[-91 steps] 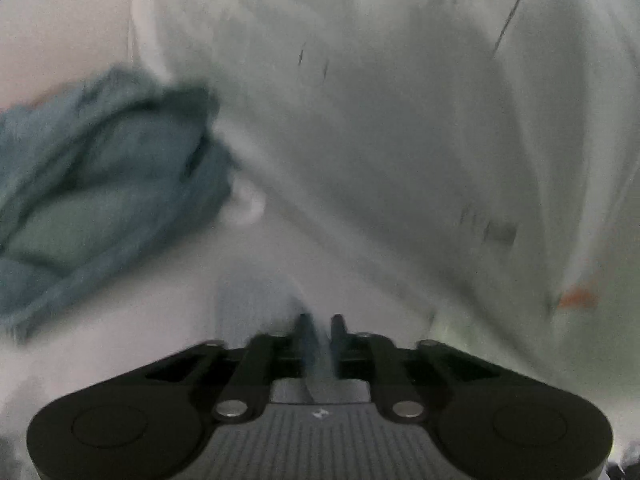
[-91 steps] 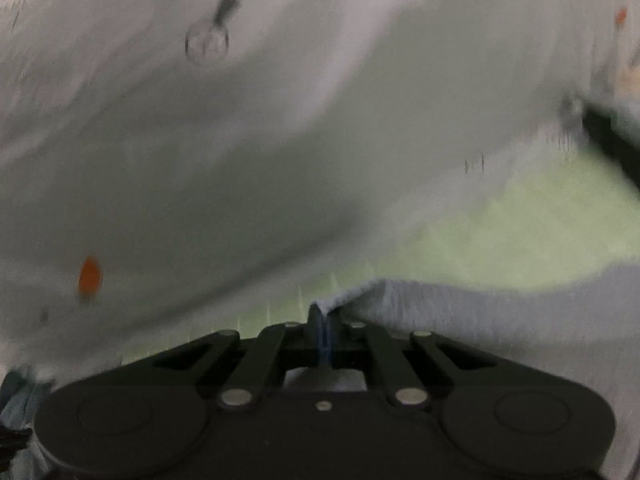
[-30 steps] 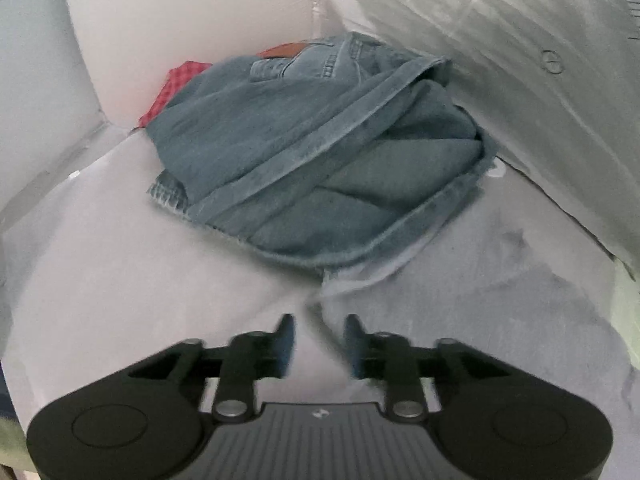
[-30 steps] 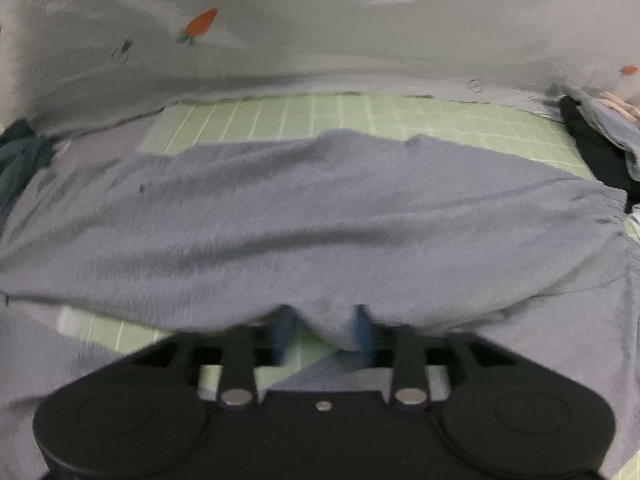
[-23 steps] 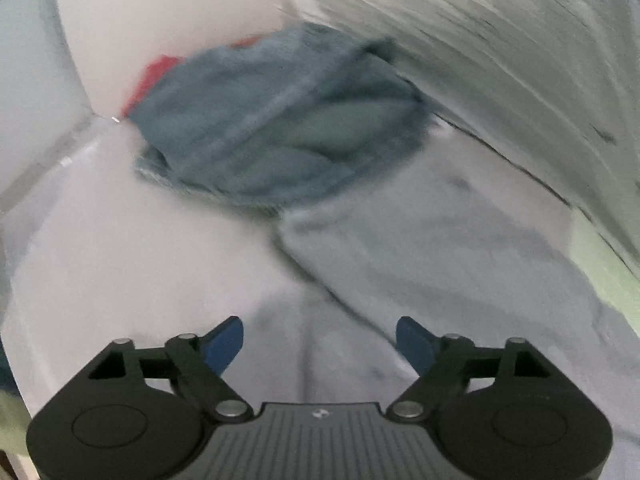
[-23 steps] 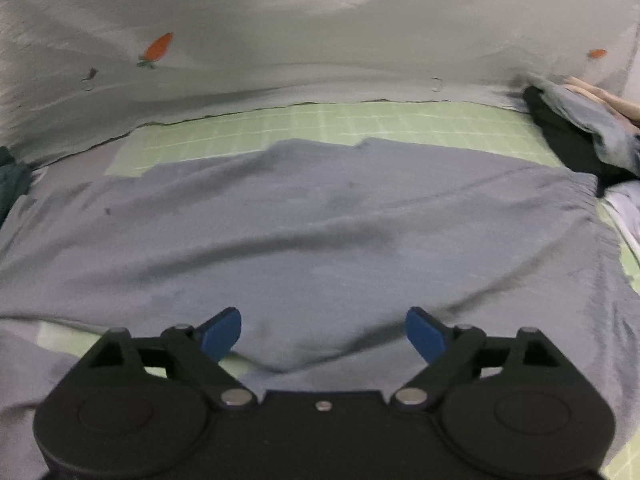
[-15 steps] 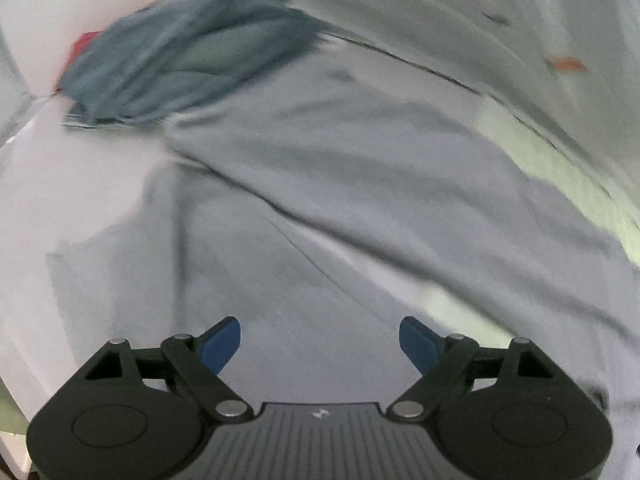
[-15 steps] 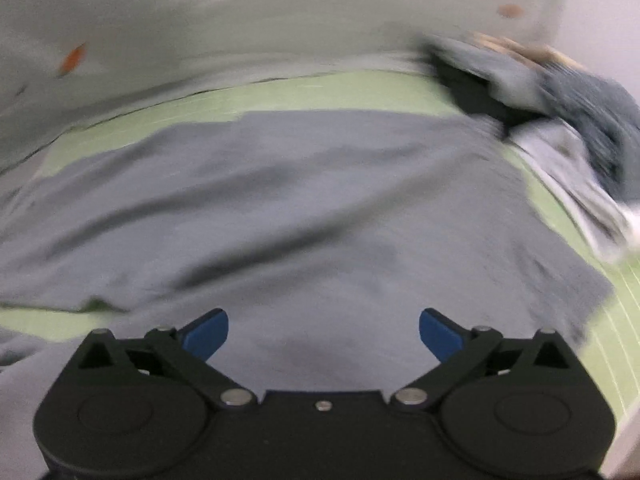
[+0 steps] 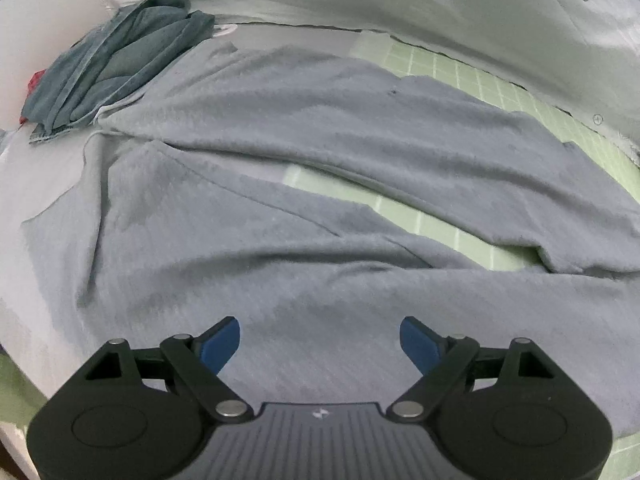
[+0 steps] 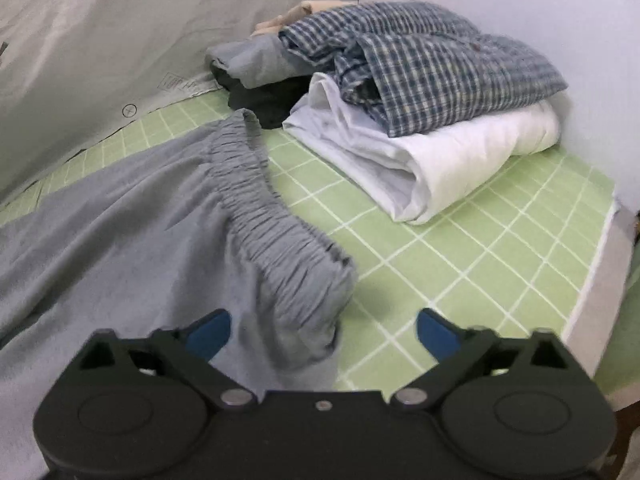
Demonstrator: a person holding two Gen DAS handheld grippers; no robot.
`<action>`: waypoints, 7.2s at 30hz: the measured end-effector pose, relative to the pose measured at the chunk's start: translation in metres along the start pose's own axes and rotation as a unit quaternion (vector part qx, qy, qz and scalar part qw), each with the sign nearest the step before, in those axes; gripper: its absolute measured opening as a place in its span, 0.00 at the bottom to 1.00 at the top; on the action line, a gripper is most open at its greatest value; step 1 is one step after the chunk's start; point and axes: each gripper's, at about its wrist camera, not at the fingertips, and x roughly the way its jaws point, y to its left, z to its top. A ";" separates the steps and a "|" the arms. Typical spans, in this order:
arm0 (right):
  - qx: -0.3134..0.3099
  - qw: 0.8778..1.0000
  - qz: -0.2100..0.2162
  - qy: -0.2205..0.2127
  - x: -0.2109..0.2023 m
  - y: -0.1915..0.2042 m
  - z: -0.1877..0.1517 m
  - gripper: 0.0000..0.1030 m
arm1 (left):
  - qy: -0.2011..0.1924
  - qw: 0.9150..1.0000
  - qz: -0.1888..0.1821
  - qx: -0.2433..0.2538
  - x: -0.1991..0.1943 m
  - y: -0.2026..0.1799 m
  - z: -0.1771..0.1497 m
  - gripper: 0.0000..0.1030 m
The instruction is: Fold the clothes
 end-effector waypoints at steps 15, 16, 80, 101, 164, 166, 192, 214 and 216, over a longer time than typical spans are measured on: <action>-0.002 0.999 -0.042 -0.013 0.012 -0.058 0.022 0.08 | -0.014 0.997 0.047 -0.067 -0.023 0.013 -0.021 0.85; -0.005 0.999 -0.052 -0.014 0.014 -0.062 0.024 0.08 | -0.016 0.996 0.052 -0.076 -0.025 0.021 -0.021 0.85; -0.189 0.978 0.080 0.043 -0.103 0.296 -0.168 1.00 | -0.007 0.990 0.084 -0.113 0.018 0.337 0.018 0.25; -0.149 0.985 0.085 0.020 -0.103 0.292 -0.177 1.00 | -0.008 1.000 -0.025 0.001 0.081 0.278 0.105 0.67; -0.161 0.983 0.082 0.010 -0.064 0.066 -0.084 1.00 | 0.029 0.988 -0.035 0.145 0.011 -0.026 -0.062 0.79; -0.148 0.986 0.073 0.016 -0.054 0.042 -0.084 1.00 | 0.042 0.987 -0.035 0.148 0.016 -0.044 -0.073 0.79; 0.012 0.999 0.031 0.001 0.014 -0.075 -0.002 0.40 | 0.112 0.990 -0.008 0.083 0.033 -0.074 -0.074 1.00; -0.059 0.983 -0.173 -0.006 0.001 0.004 0.018 0.95 | 0.036 0.999 -0.014 -0.014 0.009 0.033 0.022 1.00; -0.058 0.986 -0.154 -0.017 -0.001 0.031 0.018 0.97 | 0.022 1.000 -0.004 -0.018 0.012 0.052 0.046 1.00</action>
